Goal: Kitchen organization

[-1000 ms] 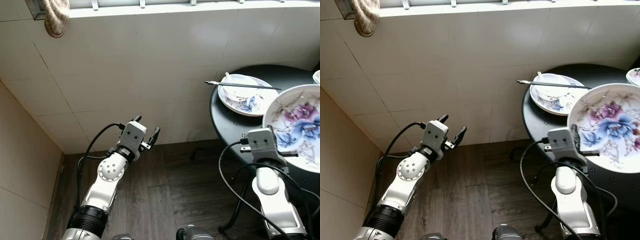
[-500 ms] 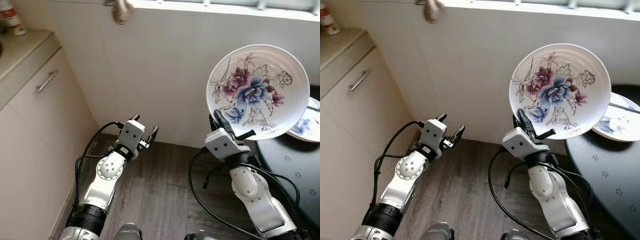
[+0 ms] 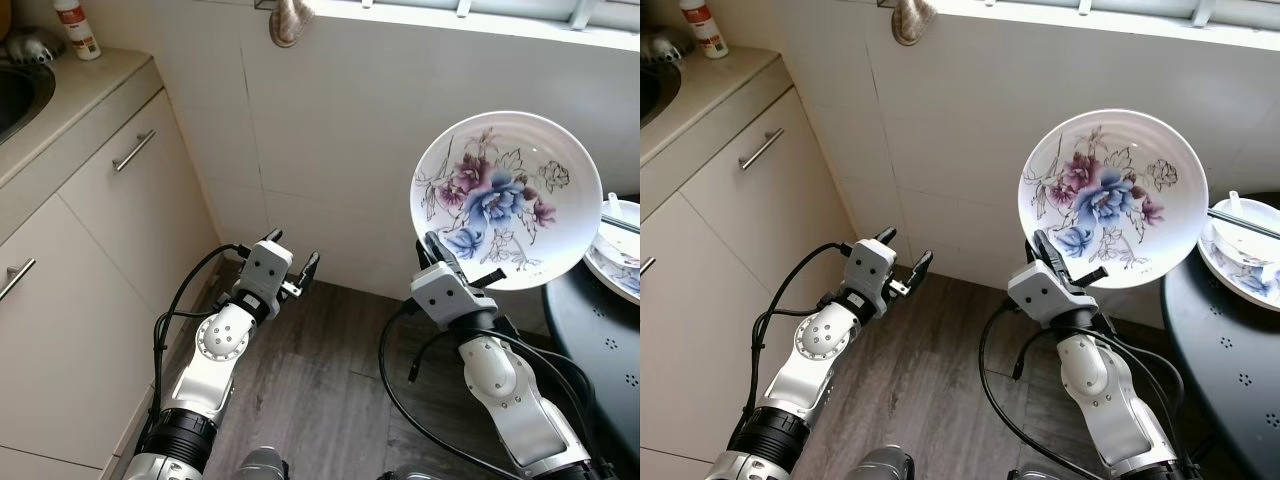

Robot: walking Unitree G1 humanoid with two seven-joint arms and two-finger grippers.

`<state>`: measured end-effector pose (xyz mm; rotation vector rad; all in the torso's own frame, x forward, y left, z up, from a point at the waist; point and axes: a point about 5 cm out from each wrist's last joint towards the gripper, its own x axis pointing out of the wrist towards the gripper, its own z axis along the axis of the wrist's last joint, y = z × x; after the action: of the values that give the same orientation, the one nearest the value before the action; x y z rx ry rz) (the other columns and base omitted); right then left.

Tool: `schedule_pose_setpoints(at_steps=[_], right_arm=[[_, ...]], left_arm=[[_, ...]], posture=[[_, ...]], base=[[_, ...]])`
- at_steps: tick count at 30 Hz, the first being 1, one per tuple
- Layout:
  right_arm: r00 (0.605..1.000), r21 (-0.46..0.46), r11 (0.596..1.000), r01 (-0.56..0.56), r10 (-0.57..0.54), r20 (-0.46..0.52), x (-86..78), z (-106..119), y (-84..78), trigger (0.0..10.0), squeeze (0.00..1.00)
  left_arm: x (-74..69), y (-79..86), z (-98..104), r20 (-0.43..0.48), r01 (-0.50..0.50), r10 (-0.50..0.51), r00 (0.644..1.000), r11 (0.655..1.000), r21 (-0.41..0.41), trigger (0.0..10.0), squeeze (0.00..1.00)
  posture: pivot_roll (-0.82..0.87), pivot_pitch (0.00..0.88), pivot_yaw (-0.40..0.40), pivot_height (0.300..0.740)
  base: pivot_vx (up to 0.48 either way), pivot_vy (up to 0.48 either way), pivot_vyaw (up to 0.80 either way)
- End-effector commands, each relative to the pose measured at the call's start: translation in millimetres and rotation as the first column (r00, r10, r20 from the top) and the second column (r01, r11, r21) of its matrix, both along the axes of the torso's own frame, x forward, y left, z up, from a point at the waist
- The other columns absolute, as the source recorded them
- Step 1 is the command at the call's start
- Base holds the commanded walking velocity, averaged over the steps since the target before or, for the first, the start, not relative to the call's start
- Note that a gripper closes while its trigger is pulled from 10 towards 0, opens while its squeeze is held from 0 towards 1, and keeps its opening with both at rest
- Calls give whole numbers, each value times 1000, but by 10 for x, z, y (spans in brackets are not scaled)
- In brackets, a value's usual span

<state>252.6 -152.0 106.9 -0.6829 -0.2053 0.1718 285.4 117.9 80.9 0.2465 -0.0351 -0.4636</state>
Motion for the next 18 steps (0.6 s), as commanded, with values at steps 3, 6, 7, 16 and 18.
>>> schedule_pose_setpoints(at_steps=[3, 6, 7, 16, 18], right_arm=[[1000, 22, 1000, 11, -11, -4, 9, 4, -36, 0, 0], [1000, 25, 1000, 12, -12, -7, 11, -1, -37, 0, 0], [1000, 26, 1000, 11, -11, -8, 11, -3, -37, 0, 0], [1000, 34, 999, 11, -11, -16, 13, -11, -40, 0, 0], [1000, 38, 999, 11, -10, -20, 12, -17, -42, 0, 0]], left_arm=[[4, 6, -13, -14, -7, 7, 1000, 1000, -6, 10000, 0], [5, 4, -13, -14, -4, 4, 1000, 1000, -4, 10000, 0], [6, 3, -13, -13, -3, 3, 1000, 1000, -4, 10000, 0], [5, -4, -7, -7, 0, 0, 1000, 1000, -2, 10000, 0], [3, -5, -8, -7, 0, 0, 1000, 1000, -2, 10000, 0]], posture=[[39, 0, -21, 740], [39, 0, -21, 740], [39, 0, -21, 740], [38, 0, -21, 740], [38, 0, -21, 740]], base=[[0, 0, 800], [0, 0, 800], [0, 0, 800], [0, 0, 800], [0, 0, 800]])
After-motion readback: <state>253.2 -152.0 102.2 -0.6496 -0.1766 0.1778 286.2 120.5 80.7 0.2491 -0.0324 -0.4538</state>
